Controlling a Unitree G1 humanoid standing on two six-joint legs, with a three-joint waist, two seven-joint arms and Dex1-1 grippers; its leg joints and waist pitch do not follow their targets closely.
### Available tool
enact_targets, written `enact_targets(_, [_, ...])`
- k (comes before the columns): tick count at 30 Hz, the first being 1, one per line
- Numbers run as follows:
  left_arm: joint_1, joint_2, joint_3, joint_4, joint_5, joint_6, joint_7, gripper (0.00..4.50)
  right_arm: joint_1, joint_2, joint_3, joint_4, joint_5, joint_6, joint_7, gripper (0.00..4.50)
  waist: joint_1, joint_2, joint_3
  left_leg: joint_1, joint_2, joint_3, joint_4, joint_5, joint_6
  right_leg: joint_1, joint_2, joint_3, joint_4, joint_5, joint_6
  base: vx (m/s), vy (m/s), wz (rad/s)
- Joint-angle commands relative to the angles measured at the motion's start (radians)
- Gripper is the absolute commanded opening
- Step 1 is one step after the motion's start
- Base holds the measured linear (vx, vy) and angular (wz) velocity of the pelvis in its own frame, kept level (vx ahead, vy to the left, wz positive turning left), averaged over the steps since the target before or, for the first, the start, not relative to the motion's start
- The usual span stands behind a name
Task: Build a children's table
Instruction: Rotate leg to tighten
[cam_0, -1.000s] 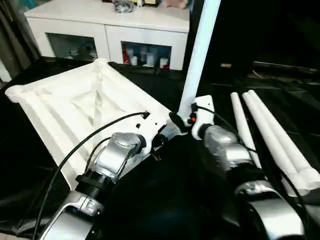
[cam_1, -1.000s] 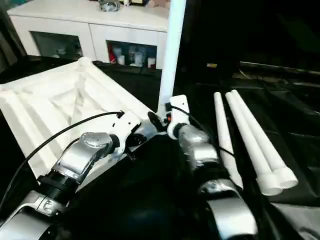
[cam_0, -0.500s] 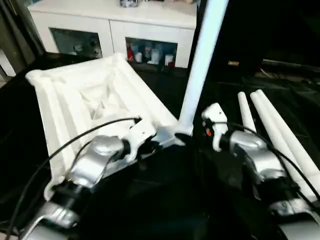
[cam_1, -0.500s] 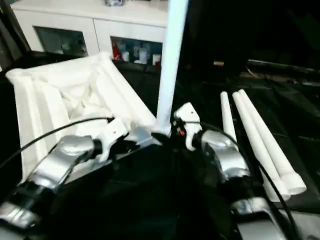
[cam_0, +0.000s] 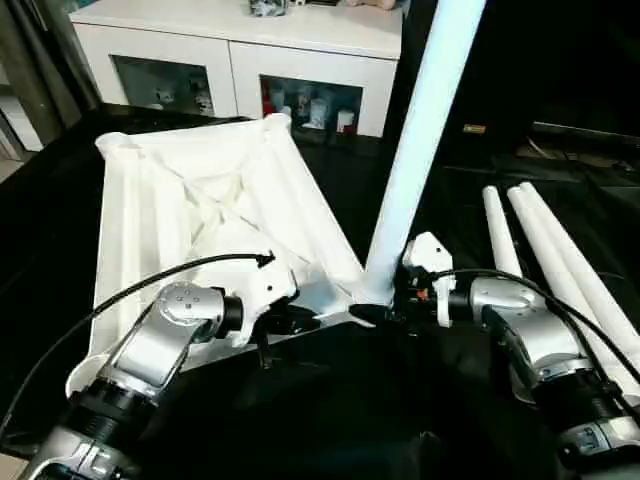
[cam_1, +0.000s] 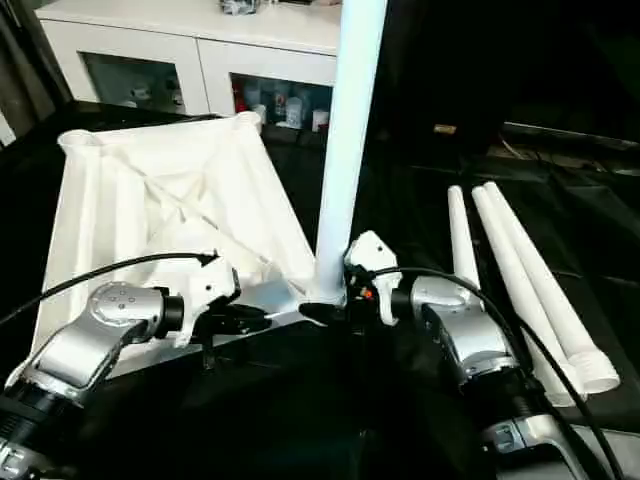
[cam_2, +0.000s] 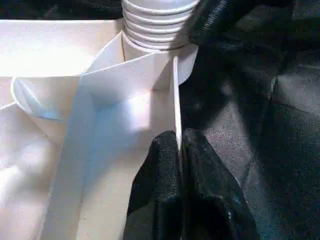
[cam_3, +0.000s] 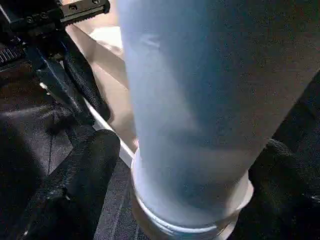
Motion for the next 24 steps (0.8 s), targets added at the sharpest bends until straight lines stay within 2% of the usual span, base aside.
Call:
enact_targets(1, [-0.012,-0.019,0.009,-0.067,-0.058,-0.045,-0.026,0.0,0.017,-0.003,0.012,-0.017,-0.004,0.01,0.011,3.57,-0.001,0.002,-0.062,0.011,0.033,-0.003,-0.05,-0.091,0.067,0.063,-0.074,0.051,-0.054,0.014,-0.225,0.0,0.0,0.0])
enact_targets(8, [-0.007,-0.011,0.012,-0.069,-0.059,-0.042,-0.034,0.0,0.025,-0.002,0.013,-0.022,0.001,0.015,0.016,2.89,0.0,0.003,-0.063,0.01,0.032,-0.004,-0.048,-0.093,0.063,0.064,-0.074,0.051,-0.052,0.011,-0.226,0.0,0.0,0.0])
enact_targets(16, [-0.012,-0.016,0.008,-0.044,-0.029,-0.036,-0.007,0.0,0.041,0.027,-0.002,-0.002,0.013,0.031,-0.029,2.74,-0.002,0.005,-0.063,0.011,0.033,-0.004,-0.047,-0.111,0.054,0.063,-0.073,0.051,-0.053,-0.008,-0.224,0.0,0.0,0.0])
enact_targets(17, [-0.022,-0.029,0.013,-0.017,-0.012,-0.037,0.024,0.0,0.034,0.056,-0.023,0.03,0.008,0.038,-0.094,2.74,-0.005,0.005,-0.061,0.011,0.032,-0.003,-0.048,-0.118,0.05,0.06,-0.074,0.051,-0.054,-0.022,-0.225,0.0,0.0,0.0])
enact_targets(20, [-0.03,-0.038,0.017,0.001,-0.001,-0.039,0.046,0.0,0.028,0.075,-0.038,0.053,0.004,0.042,-0.14,2.73,-0.008,0.004,-0.059,0.012,0.031,-0.005,-0.05,-0.142,0.031,0.061,-0.075,0.05,-0.061,-0.081,-0.212,0.0,0.0,0.0])
enact_targets(21, [-0.058,-0.073,0.028,0.052,0.013,-0.028,0.104,0.0,0.012,0.128,-0.068,0.102,-0.003,0.063,-0.255,2.73,-0.007,0.004,-0.059,0.013,0.032,-0.006,-0.051,-0.155,0.024,0.061,-0.075,0.05,-0.062,-0.106,-0.204,0.0,0.0,0.0])
enact_targets(22, [-0.065,-0.081,0.03,0.064,0.018,-0.023,0.12,0.0,0.008,0.14,-0.073,0.113,-0.005,0.065,-0.282,2.72,-0.011,0.006,-0.053,0.017,0.029,-0.003,-0.053,-0.183,0.015,0.053,-0.075,0.052,-0.072,-0.16,-0.196,0.0,0.0,0.0])
enact_targets(23, [-0.132,-0.159,0.048,0.168,0.057,0.024,0.268,0.0,-0.032,0.244,-0.12,0.207,-0.023,0.089,-0.513,2.72,-0.016,0.007,-0.053,0.015,0.027,-0.004,-0.054,-0.19,-0.005,0.054,-0.075,0.052,-0.073,-0.206,-0.183,0.0,0.0,0.0])
enact_targets(24, [-0.135,-0.163,0.049,0.172,0.059,0.028,0.275,0.0,-0.034,0.248,-0.121,0.212,-0.024,0.09,-0.523,2.72,-0.016,0.008,-0.05,0.025,0.026,-0.007,-0.055,-0.234,-0.031,0.047,-0.079,0.051,-0.082,-0.302,-0.165,0.0,0.0,0.0])
